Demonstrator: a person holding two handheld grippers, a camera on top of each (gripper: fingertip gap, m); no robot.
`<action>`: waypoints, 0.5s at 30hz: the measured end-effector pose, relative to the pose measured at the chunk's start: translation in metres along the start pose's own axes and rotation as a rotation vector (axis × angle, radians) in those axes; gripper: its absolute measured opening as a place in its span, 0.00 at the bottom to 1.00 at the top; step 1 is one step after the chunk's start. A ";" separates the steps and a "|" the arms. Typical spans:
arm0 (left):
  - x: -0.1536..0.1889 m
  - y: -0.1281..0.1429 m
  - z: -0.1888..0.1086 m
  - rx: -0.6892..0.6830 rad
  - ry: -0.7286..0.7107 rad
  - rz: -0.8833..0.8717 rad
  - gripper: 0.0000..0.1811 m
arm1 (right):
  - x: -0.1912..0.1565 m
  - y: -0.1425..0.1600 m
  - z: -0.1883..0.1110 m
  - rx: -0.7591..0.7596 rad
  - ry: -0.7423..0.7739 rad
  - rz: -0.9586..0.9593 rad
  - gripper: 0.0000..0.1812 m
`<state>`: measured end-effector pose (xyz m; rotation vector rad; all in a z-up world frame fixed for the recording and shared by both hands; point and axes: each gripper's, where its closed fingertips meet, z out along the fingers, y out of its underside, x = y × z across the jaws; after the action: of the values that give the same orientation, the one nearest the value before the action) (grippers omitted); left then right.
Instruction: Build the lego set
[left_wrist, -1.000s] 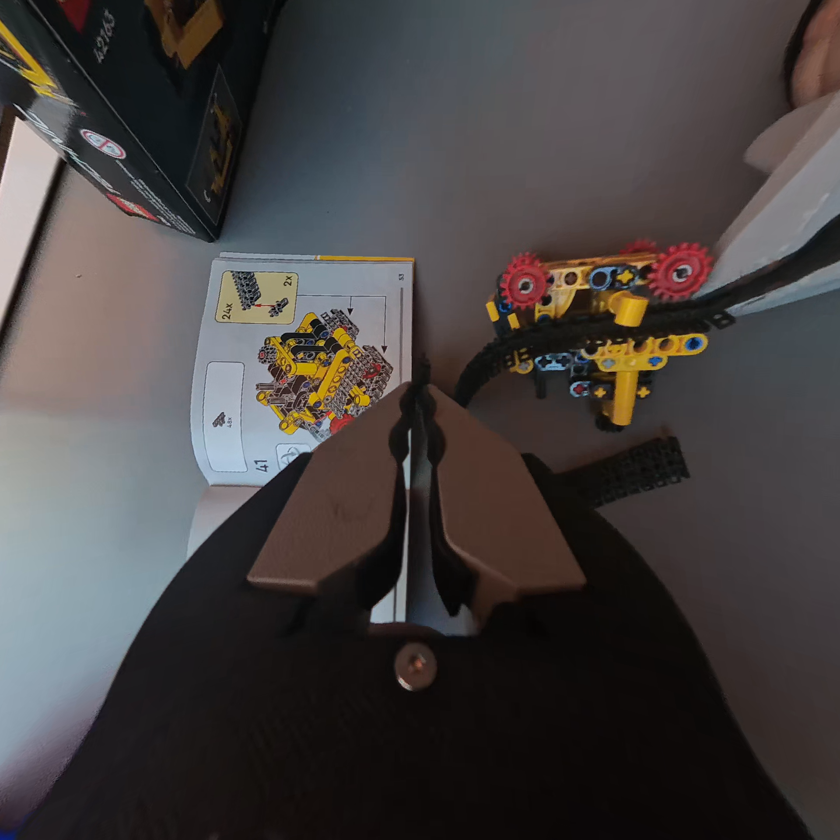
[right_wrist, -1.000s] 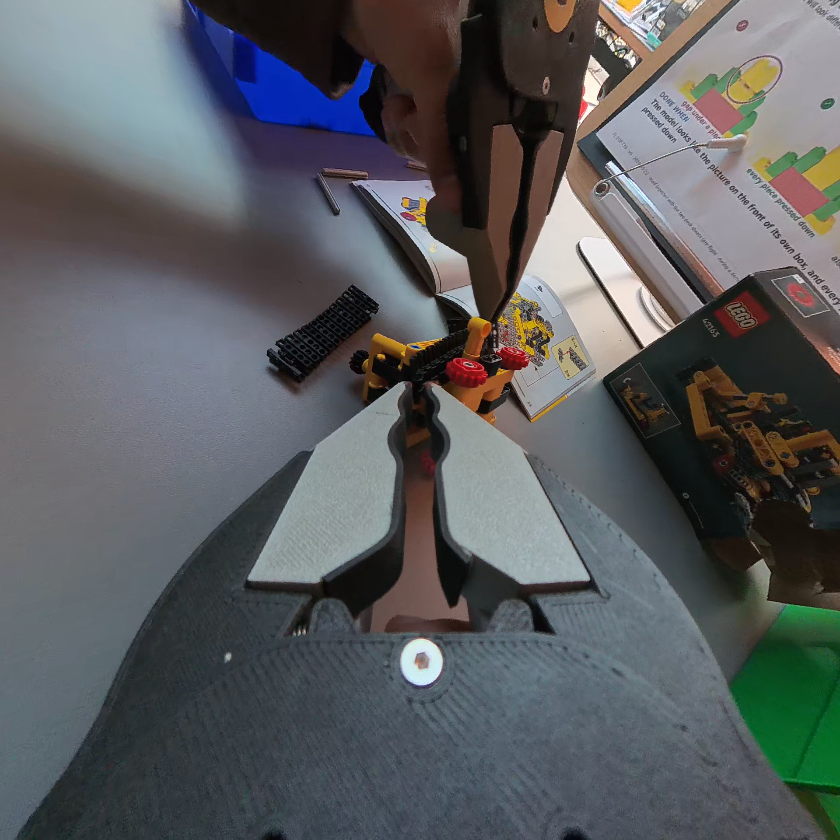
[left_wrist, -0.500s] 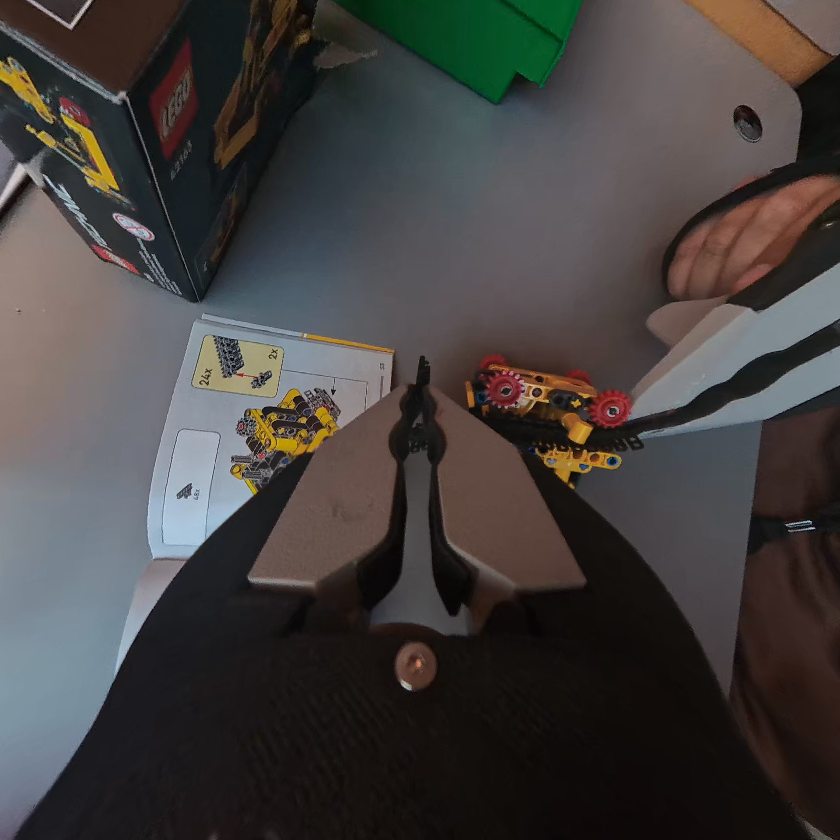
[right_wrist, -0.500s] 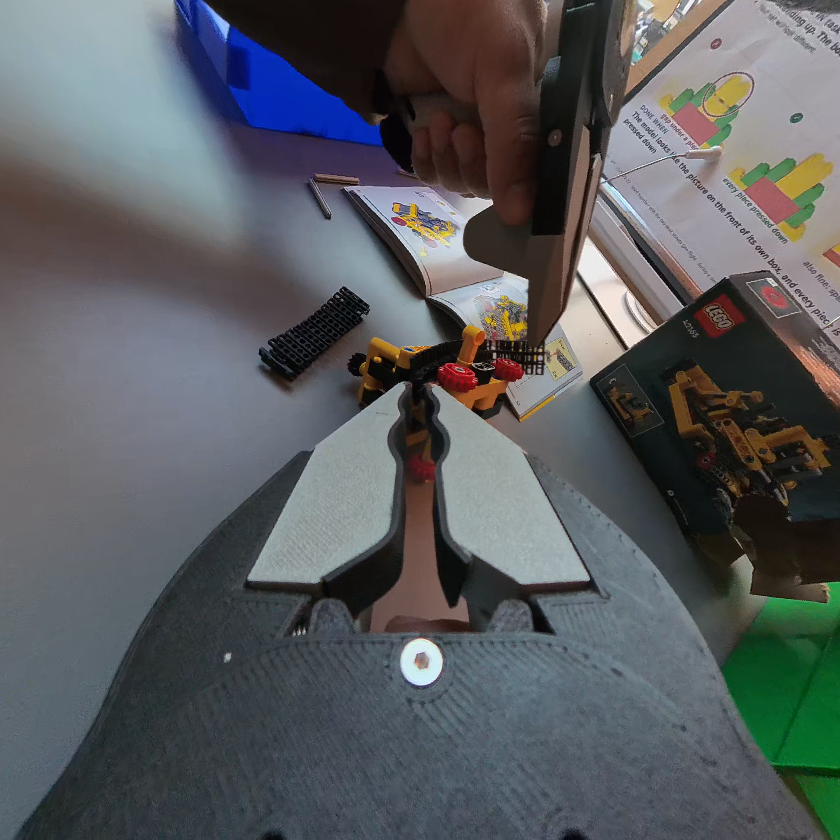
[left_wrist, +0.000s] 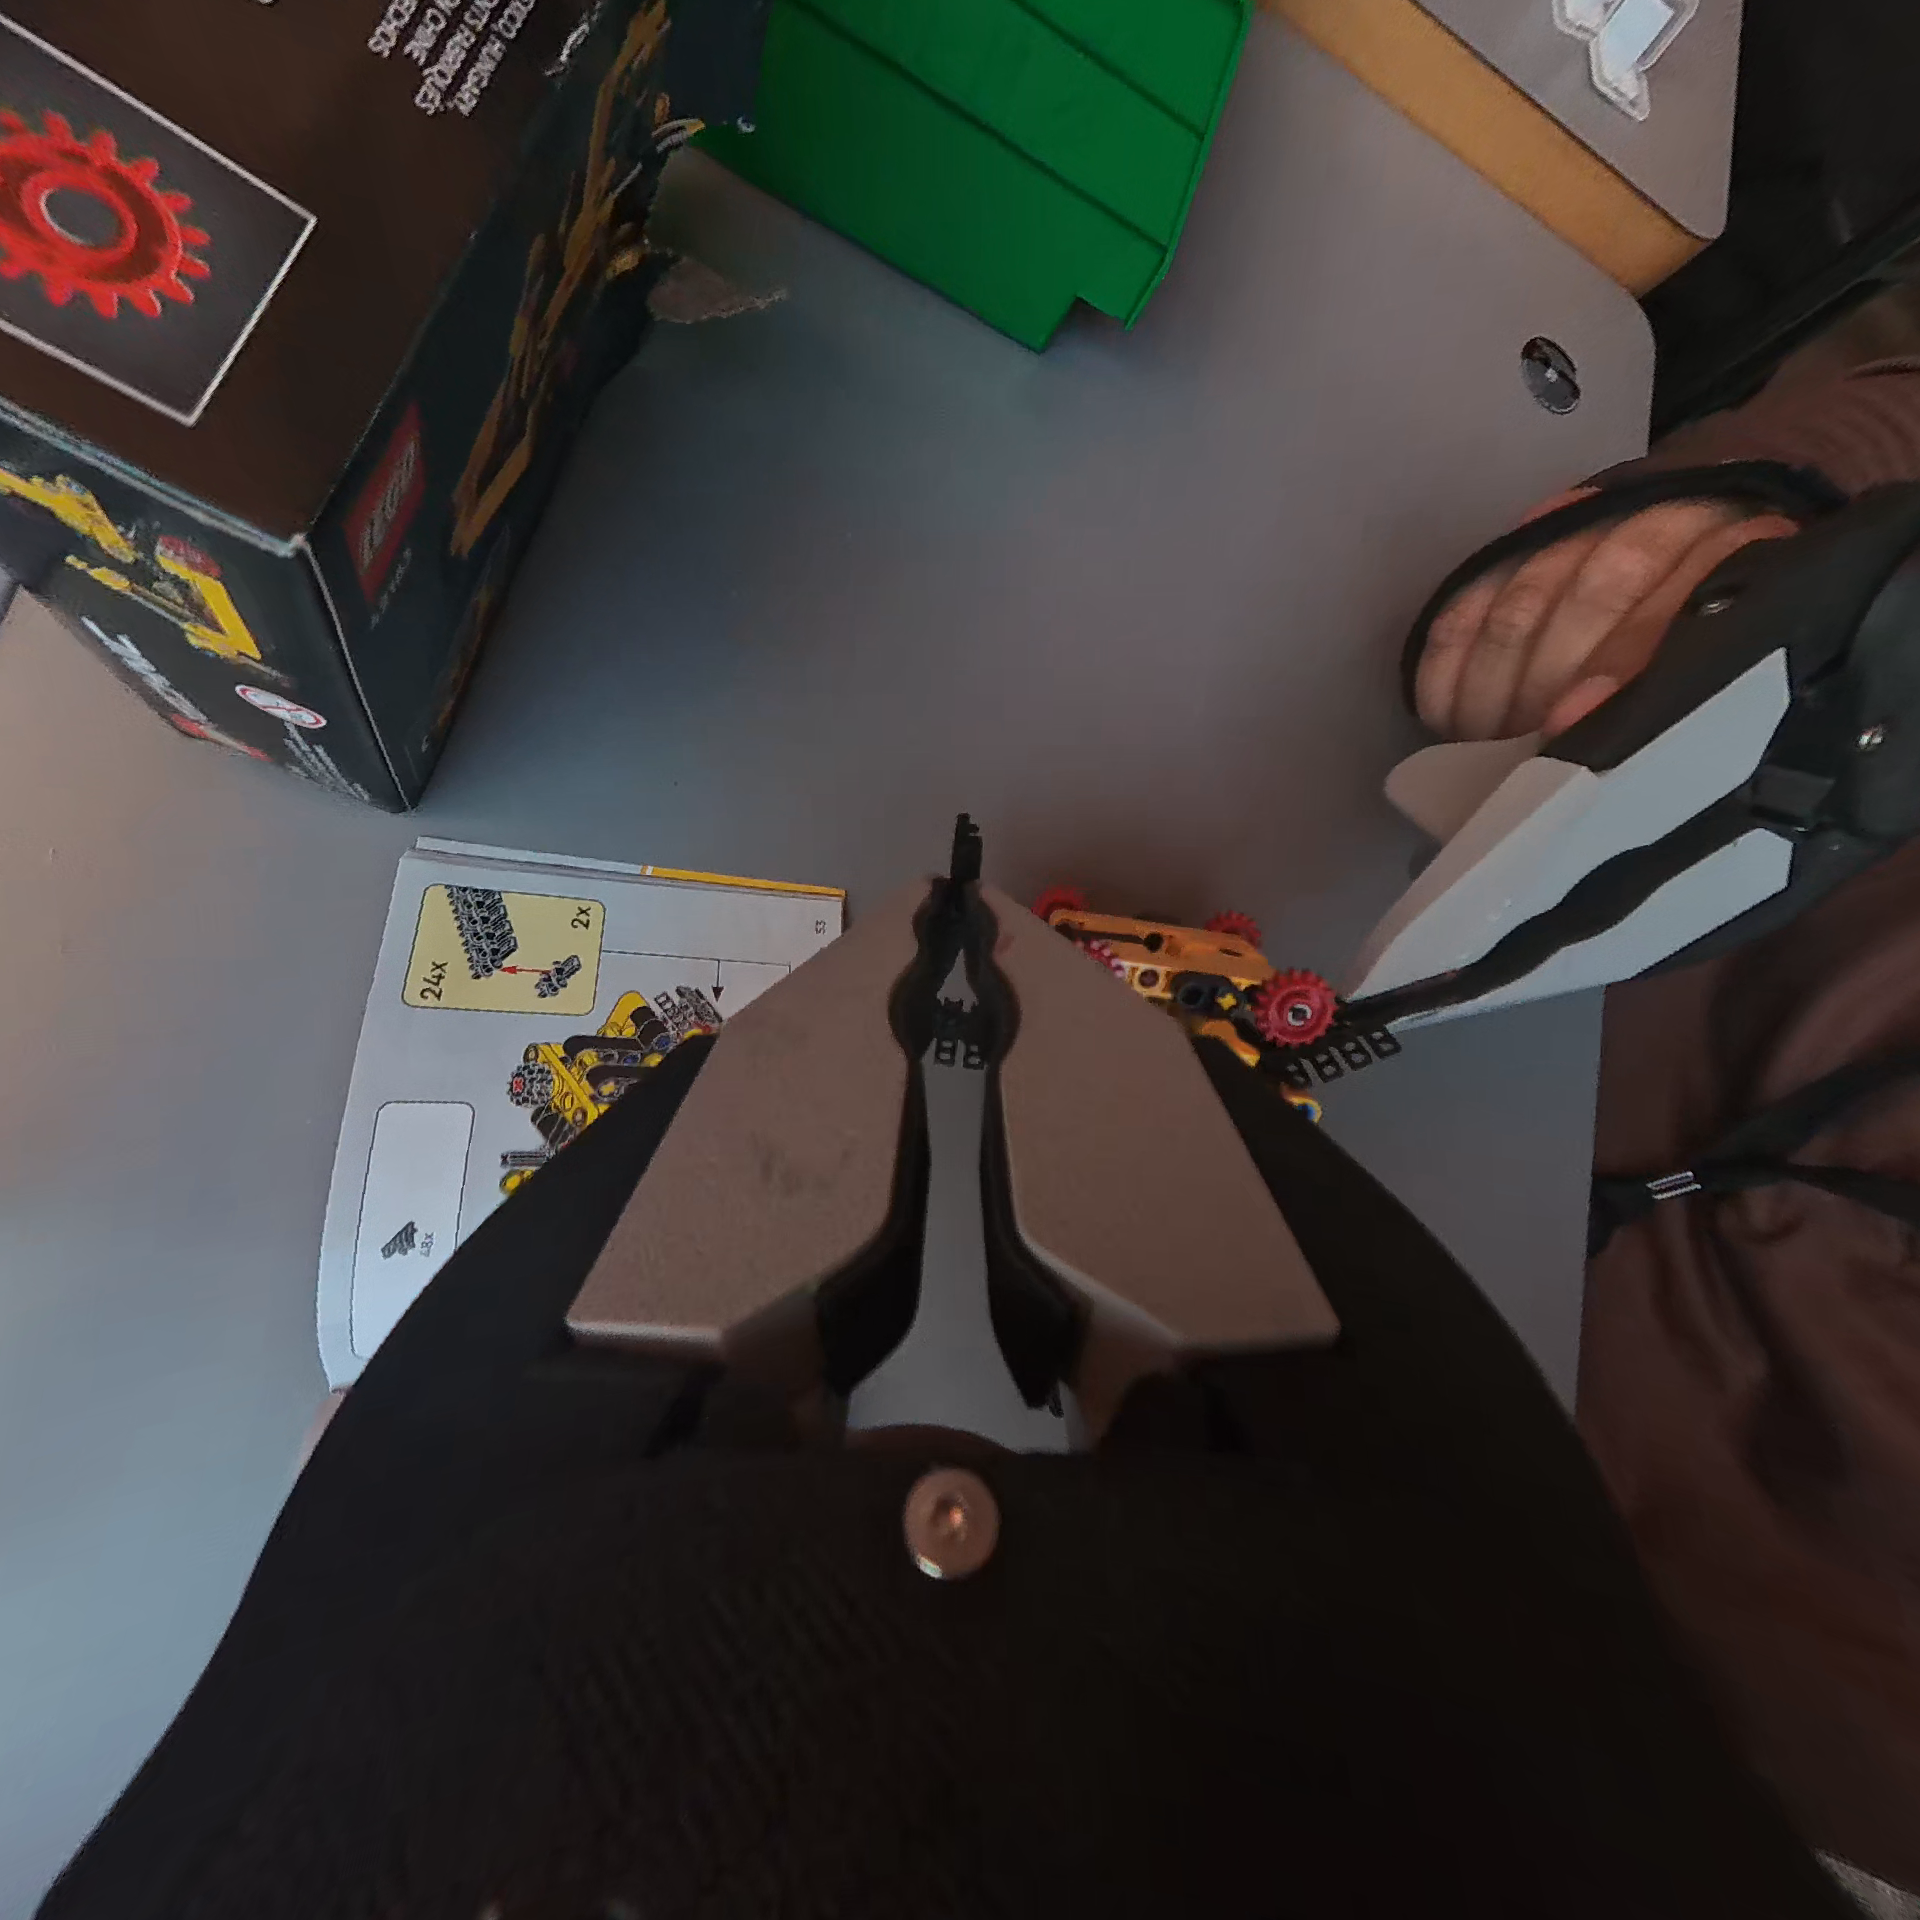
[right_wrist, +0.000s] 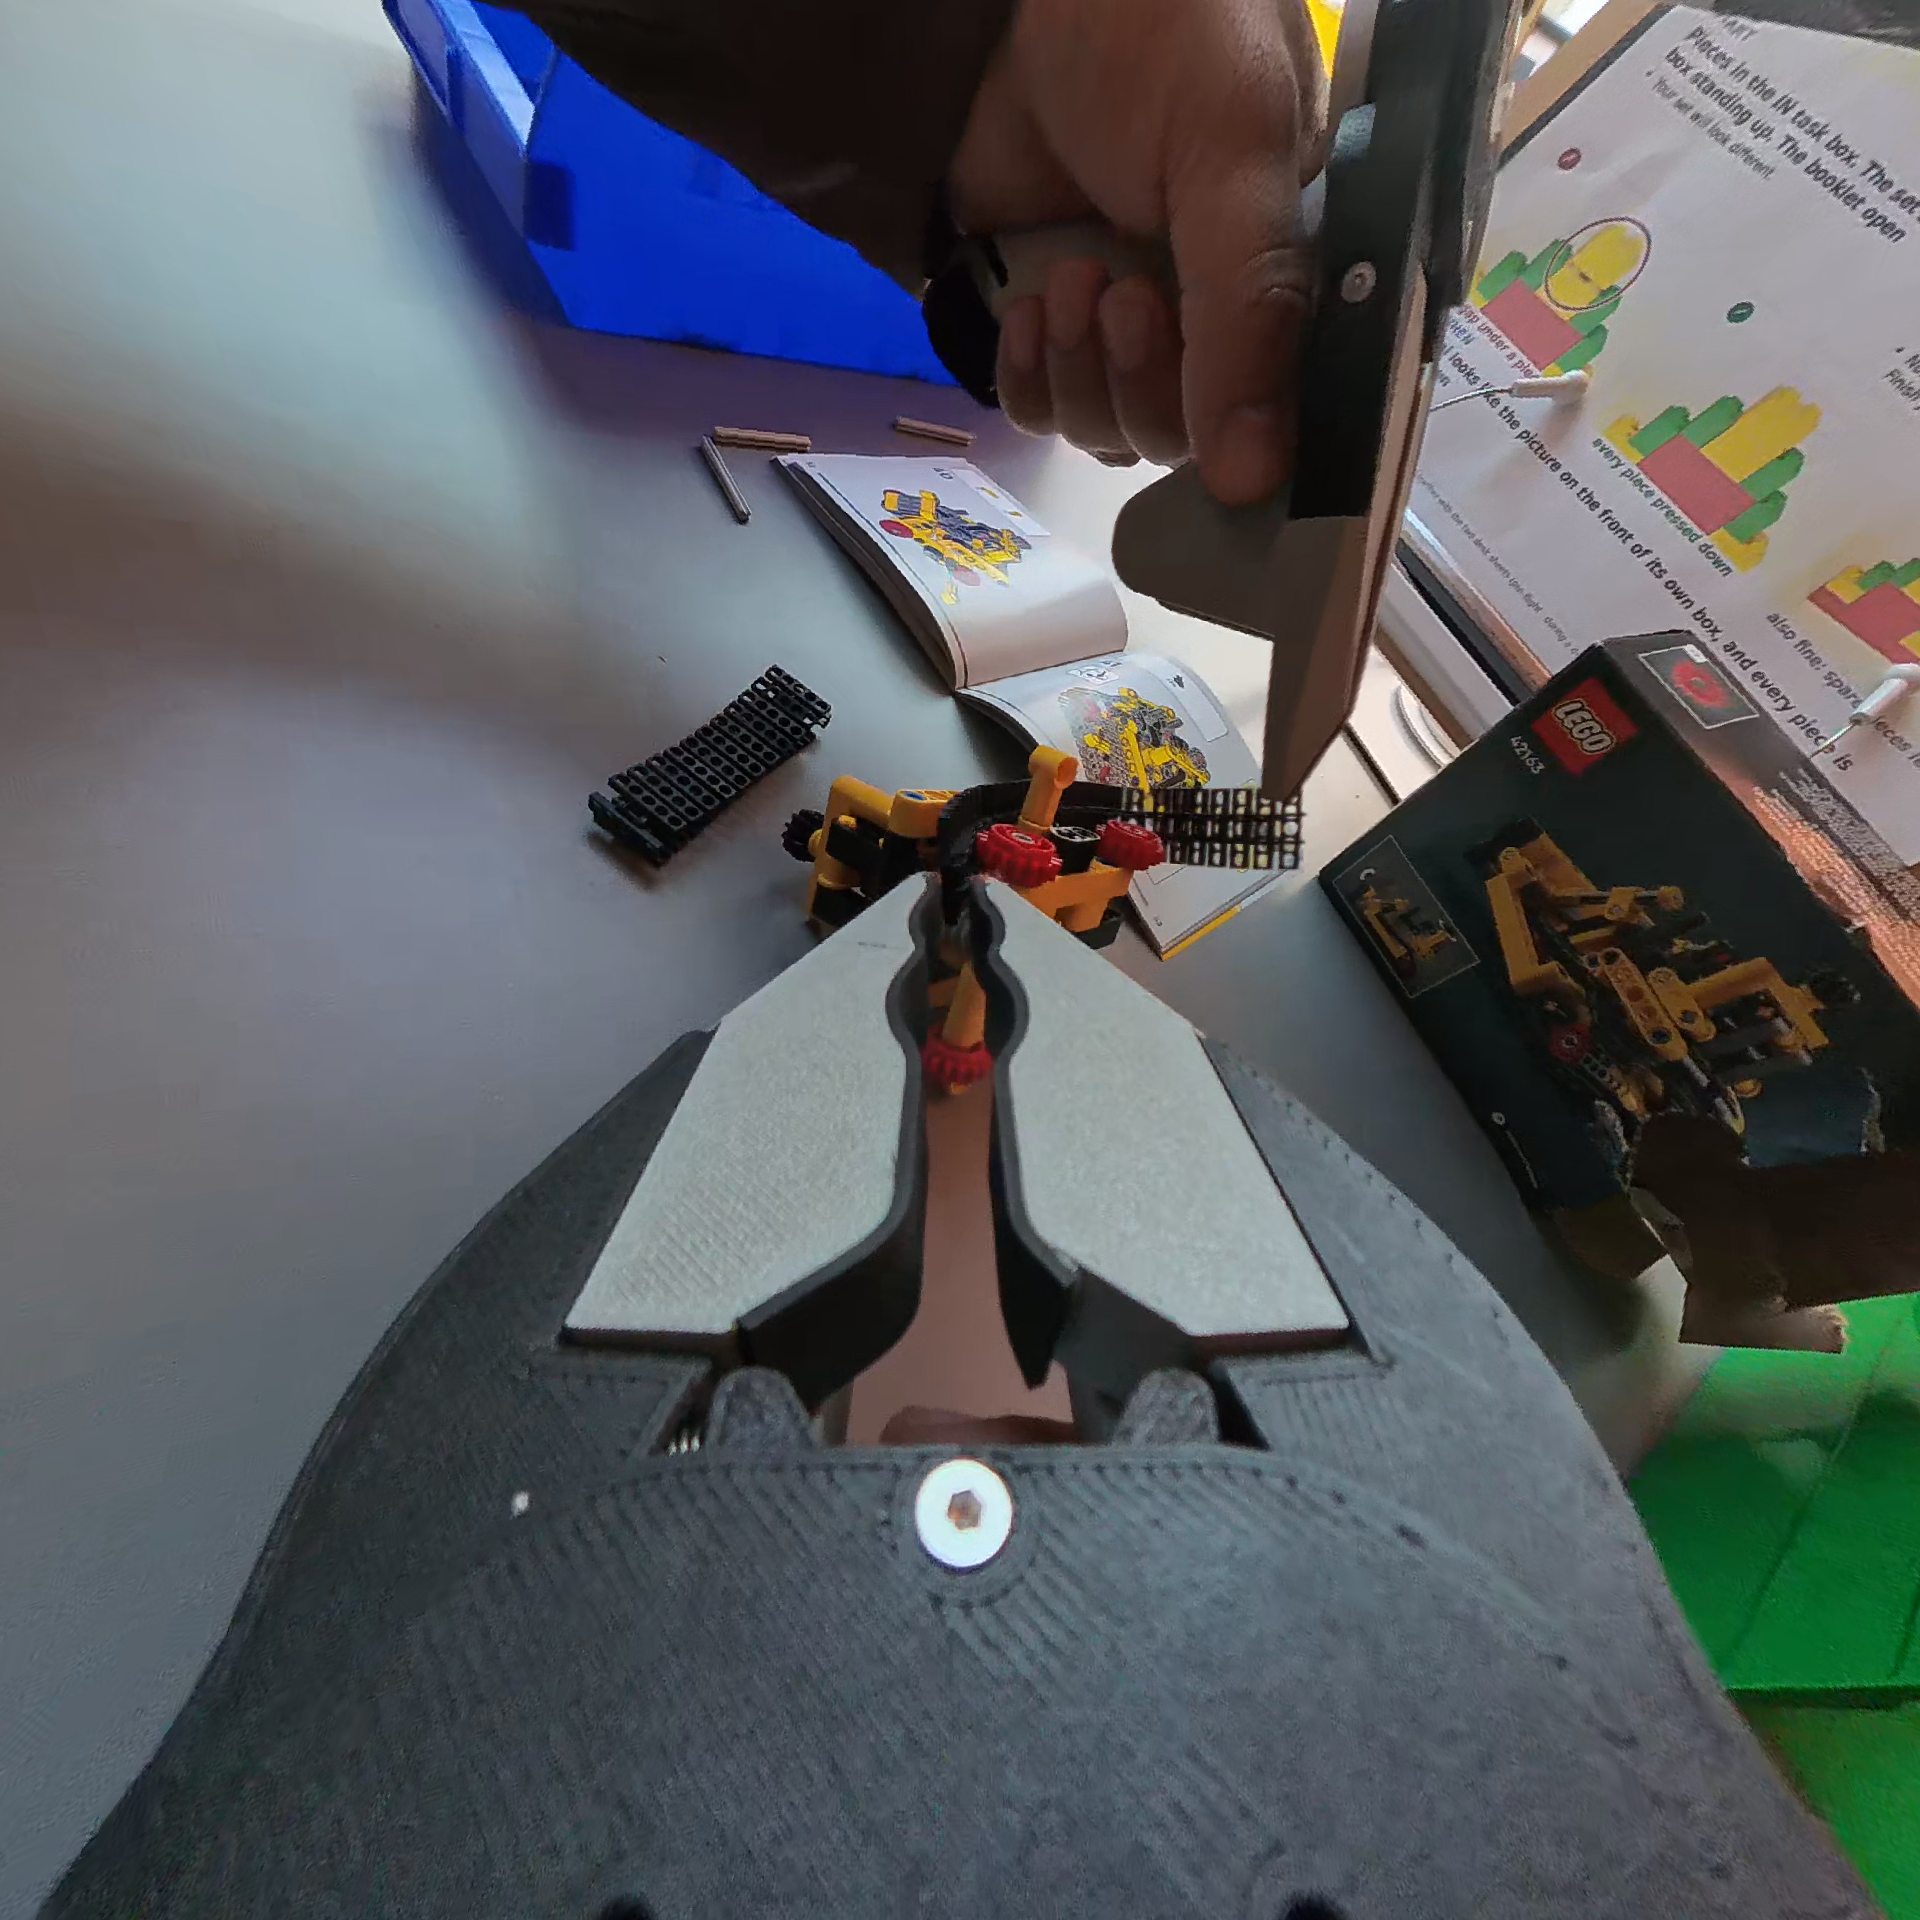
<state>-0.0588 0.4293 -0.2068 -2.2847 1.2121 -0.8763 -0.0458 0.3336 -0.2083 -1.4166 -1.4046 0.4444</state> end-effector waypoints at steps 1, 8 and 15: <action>0.001 -0.001 0.001 -0.005 0.004 0.003 0.00 | 0.001 0.000 0.000 0.003 -0.001 0.007 0.01; 0.007 -0.006 0.006 -0.039 0.007 0.030 0.00 | 0.003 0.000 -0.002 0.010 -0.002 0.023 0.01; 0.010 -0.007 0.010 -0.055 0.014 0.040 0.00 | 0.004 0.001 -0.002 0.010 -0.002 0.026 0.01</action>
<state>-0.0432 0.4258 -0.2065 -2.2928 1.2990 -0.8564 -0.0425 0.3361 -0.2065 -1.4278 -1.3849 0.4694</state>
